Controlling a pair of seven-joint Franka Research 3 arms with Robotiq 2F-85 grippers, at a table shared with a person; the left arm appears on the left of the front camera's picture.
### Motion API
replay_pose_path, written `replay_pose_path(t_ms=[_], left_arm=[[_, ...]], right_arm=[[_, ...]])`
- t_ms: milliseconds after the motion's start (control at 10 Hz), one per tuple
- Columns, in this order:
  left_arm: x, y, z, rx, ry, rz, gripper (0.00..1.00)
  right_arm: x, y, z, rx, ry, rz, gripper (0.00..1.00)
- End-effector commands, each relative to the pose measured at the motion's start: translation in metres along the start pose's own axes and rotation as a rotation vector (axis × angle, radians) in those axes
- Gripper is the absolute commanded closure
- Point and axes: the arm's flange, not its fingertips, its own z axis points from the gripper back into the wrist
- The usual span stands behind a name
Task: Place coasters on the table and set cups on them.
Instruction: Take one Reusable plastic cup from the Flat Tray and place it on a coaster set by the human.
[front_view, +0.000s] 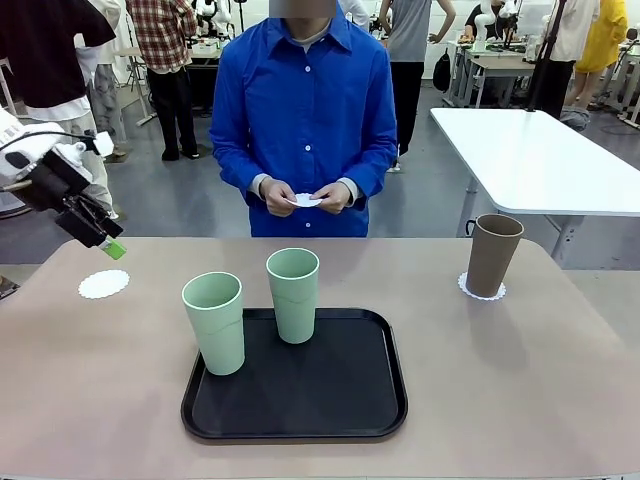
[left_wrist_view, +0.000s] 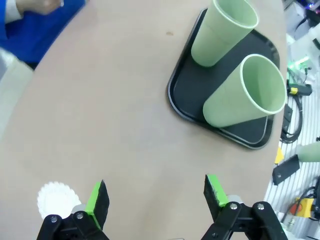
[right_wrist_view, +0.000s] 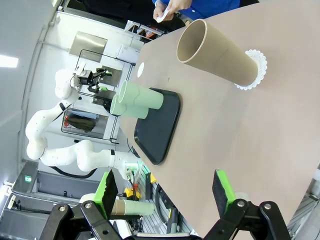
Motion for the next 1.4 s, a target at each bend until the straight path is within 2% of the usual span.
replay_pose_path(t_ms=[0,300,500,800,900,1000,1100,1300], left_arm=[[-0.017,0.015,-0.02,-0.103,-0.144,-0.086,0.0],[-0.047,0.02,-0.06,-0.352,-0.342,-0.208,0.0],[-0.06,0.013,-0.072,-0.454,-0.4,-0.267,0.0],[-0.076,0.001,-0.091,-0.486,-0.461,-0.438,0.0],[-0.075,-0.006,-0.099,-0.427,-0.473,-0.461,0.0],[-0.068,-0.012,-0.097,-0.381,-0.489,-0.464,0.0],[-0.072,-0.002,-0.092,-0.468,-0.454,-0.404,0.0],[-0.072,-0.002,-0.092,-0.468,-0.454,-0.404,0.0]], right_arm=[[0.0,0.002,0.001,-0.014,0.008,-0.004,0.0],[0.0,0.002,0.001,-0.014,0.008,-0.004,0.0],[0.0,0.002,0.001,-0.014,0.008,-0.004,0.0],[0.0,0.002,0.001,-0.014,0.008,-0.004,0.0],[0.0,0.002,0.001,-0.014,0.008,-0.004,0.0],[0.0,0.002,0.001,-0.014,0.008,-0.004,0.0],[0.0,0.002,0.001,-0.014,0.008,-0.004,0.0],[0.0,0.002,0.001,-0.014,0.008,-0.004,0.0]])
